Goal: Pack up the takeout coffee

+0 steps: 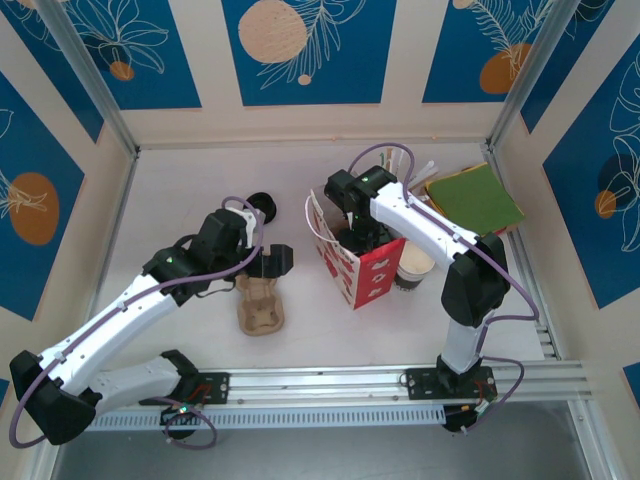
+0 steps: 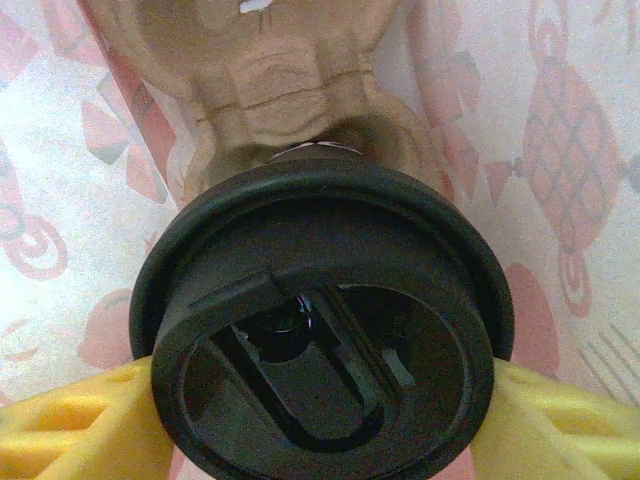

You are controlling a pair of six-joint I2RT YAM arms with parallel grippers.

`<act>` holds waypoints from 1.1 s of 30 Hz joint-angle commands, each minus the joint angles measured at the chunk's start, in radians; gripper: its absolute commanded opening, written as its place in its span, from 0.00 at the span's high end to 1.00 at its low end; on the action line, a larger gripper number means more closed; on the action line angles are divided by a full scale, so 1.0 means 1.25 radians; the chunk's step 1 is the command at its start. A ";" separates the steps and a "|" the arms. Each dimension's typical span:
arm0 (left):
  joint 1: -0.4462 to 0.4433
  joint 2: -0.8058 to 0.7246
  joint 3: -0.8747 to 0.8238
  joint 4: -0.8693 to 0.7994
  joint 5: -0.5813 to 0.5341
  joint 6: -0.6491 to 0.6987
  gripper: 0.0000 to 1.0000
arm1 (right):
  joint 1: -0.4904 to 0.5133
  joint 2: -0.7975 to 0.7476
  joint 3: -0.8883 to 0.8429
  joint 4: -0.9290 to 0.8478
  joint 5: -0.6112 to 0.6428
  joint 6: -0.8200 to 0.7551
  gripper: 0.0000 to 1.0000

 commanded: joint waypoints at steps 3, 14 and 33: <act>0.007 0.005 0.015 -0.009 0.001 0.016 0.00 | 0.003 0.006 0.009 -0.028 -0.023 0.012 0.32; 0.008 0.007 0.016 -0.011 0.003 0.017 0.00 | -0.002 0.005 -0.003 -0.018 -0.029 0.013 0.32; 0.009 0.003 0.014 -0.014 0.004 0.011 0.00 | -0.011 -0.003 -0.047 0.024 -0.039 0.009 0.32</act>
